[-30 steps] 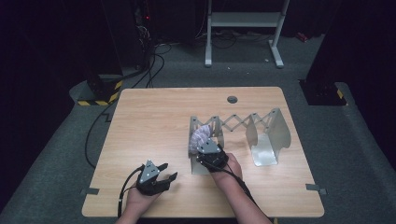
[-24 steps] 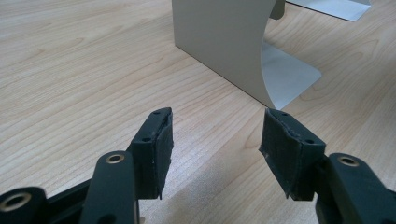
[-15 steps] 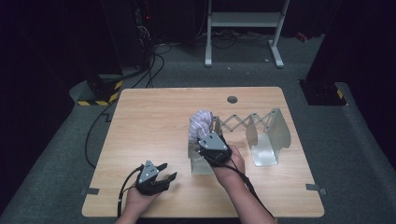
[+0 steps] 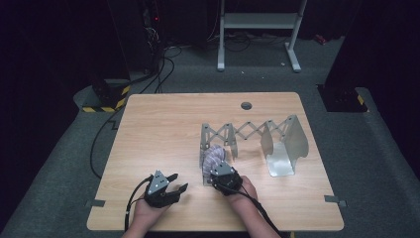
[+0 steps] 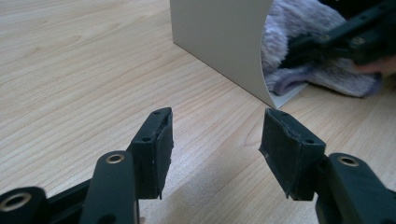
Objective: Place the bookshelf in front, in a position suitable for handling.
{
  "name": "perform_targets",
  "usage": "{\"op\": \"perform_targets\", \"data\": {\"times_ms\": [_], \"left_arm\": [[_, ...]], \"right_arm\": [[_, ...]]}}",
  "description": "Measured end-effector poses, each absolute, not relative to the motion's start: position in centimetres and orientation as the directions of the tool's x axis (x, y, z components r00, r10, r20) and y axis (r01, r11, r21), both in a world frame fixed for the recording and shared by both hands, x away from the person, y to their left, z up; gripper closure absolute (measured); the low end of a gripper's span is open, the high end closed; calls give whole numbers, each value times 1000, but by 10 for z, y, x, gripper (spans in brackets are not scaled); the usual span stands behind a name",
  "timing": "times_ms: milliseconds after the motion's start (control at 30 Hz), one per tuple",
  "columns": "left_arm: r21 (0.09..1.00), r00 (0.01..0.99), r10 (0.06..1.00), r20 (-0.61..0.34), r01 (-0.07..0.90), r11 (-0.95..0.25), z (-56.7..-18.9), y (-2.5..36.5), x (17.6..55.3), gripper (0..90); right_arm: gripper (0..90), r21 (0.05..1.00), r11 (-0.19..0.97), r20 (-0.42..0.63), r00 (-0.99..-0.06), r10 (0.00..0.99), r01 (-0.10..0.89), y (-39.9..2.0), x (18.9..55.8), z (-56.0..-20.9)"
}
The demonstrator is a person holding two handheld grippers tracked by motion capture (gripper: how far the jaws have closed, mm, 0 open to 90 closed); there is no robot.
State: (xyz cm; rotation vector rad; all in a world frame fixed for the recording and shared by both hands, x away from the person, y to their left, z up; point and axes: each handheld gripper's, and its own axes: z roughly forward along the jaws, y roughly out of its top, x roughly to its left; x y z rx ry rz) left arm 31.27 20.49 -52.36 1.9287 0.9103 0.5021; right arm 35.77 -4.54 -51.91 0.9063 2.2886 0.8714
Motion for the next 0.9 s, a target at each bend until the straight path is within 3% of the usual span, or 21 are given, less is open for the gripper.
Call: {"op": "perform_targets", "data": {"times_ms": [233, 633, 900], "left_arm": [[864, 641, 768, -19, 397, -311, -524, 205, 314, 437], [869, 626, 780, 2, 385, -311, -521, 204, 313, 430], [872, 620, 785, -11, 390, -296, -519, 206, 313, 426]], "right_arm": [[591, 744, 566, -227, -661, 715, 356, -48, 336, -517], [590, 891, 418, -217, -645, 733, 176, -54, 310, -451], [590, 925, 361, -209, -635, 744, 118, -59, 303, -433]]}}
